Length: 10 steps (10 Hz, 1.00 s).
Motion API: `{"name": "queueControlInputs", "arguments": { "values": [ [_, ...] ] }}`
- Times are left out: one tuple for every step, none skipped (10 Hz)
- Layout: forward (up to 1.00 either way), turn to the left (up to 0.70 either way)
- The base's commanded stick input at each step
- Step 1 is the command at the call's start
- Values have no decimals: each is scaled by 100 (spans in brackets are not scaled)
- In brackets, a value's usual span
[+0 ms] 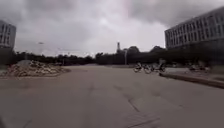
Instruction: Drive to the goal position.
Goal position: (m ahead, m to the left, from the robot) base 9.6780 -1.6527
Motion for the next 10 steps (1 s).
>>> {"name": "queueControlInputs", "arguments": {
  "values": [
    [85, -3],
    [85, -3],
    [85, -3],
    [85, -3],
    [85, -3],
    [85, -3],
    [85, -3],
    [85, -3],
    [85, -3],
    [85, -3]
  ]
}}
